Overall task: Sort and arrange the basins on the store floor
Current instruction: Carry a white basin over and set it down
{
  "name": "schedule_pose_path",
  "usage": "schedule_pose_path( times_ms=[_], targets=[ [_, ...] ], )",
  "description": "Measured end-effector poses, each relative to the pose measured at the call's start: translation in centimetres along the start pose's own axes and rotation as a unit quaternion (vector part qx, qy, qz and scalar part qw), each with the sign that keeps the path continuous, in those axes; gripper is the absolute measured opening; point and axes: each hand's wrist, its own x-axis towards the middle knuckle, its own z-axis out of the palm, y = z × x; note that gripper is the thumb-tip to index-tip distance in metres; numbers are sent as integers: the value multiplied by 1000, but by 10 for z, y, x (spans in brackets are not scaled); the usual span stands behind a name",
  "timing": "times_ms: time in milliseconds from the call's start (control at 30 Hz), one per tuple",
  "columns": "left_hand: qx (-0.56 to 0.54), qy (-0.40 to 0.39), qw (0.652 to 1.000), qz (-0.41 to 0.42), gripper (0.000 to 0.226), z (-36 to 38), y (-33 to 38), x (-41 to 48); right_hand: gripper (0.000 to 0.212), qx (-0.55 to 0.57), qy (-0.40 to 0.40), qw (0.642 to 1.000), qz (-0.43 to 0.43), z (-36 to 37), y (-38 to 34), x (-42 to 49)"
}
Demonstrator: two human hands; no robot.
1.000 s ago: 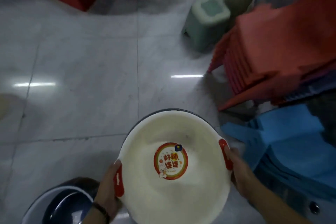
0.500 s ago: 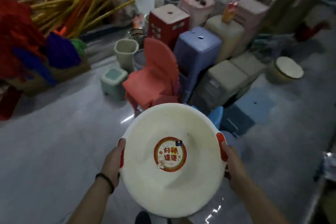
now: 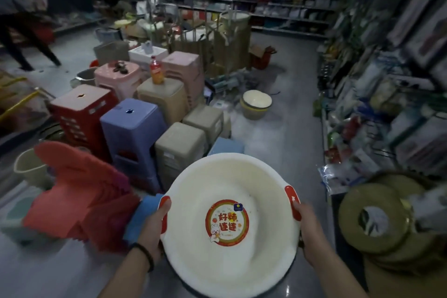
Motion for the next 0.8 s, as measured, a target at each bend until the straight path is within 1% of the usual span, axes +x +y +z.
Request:
schedule_pose_path(
  times_ms=[33,100,167,233,267,333,400,433,500,567,667,700,800],
  targets=[
    [4,-10,1000,-5,45,29,-2,6,49,13,5,1000,-5,-20,-11,19],
    [10,-30,999,-1,49,85,-5,19,60,27,18,999,-8,-58,-28,60],
    [23,-30,999,10,45,136,-4,29,62,42,13,999,-3,-93,-38,111],
    [31,-19,999,17,35,182,-3,41,52,69,26,997,3,-116,-64,138],
    [34,-20,999,15,35,204,0,49,44,83,43,996,7,-123,-82,145],
    [35,-29,999,1,44,246,8,70,30,111,51,992,21,-136,-111,172],
    [37,-46,998,-5,48,286,16,100,23,122,57,991,25,-147,-134,210],
    [41,-53,998,-4,45,309,21,115,23,124,66,990,28,-152,-145,231],
    [40,-69,997,4,37,355,32,149,25,127,82,988,27,-157,-171,274],
    [36,-85,996,-4,34,401,46,189,28,124,100,987,30,-161,-201,315],
    [67,-114,991,-34,44,466,71,253,20,119,139,983,35,-168,-245,375],
    [71,-126,989,-42,46,489,80,272,20,121,152,980,31,-171,-261,395],
    [81,-138,986,-34,52,551,106,326,38,129,162,978,33,-175,-305,456]
  ],
)
